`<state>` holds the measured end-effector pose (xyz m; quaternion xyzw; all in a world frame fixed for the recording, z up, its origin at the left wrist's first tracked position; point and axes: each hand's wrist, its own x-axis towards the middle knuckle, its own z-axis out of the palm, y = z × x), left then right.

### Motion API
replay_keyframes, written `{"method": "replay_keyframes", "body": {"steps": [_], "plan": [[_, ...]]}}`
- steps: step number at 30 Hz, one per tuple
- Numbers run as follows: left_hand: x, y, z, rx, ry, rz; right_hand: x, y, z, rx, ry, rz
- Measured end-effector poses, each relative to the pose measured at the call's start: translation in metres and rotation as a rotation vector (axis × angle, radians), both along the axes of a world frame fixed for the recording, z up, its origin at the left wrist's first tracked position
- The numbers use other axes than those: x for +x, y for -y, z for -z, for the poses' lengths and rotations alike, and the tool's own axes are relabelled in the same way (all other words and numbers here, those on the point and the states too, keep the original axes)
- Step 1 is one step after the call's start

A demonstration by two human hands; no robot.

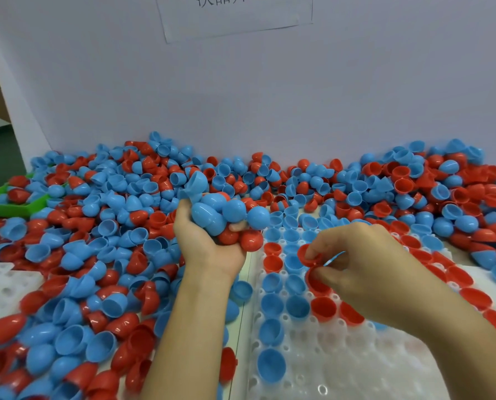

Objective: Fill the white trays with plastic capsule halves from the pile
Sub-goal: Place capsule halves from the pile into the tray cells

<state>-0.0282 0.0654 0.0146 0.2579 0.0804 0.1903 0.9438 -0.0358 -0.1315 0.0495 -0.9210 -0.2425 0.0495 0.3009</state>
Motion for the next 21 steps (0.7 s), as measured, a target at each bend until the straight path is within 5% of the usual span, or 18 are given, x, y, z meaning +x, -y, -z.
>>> {"method": "replay_keyframes", "body": {"steps": [5, 10, 21], "plan": [[0.002, -0.003, 0.003, 0.019, 0.015, 0.019, -0.009, 0.003, -0.01, -0.123, 0.029, -0.086], [0.003, -0.003, 0.005, 0.009, 0.034, 0.029, -0.017, -0.001, -0.009, -0.261, -0.207, -0.182], [0.002, -0.002, 0.002, 0.028, -0.004, 0.01, -0.021, -0.009, -0.004, -0.303, -0.289, -0.198]]}}
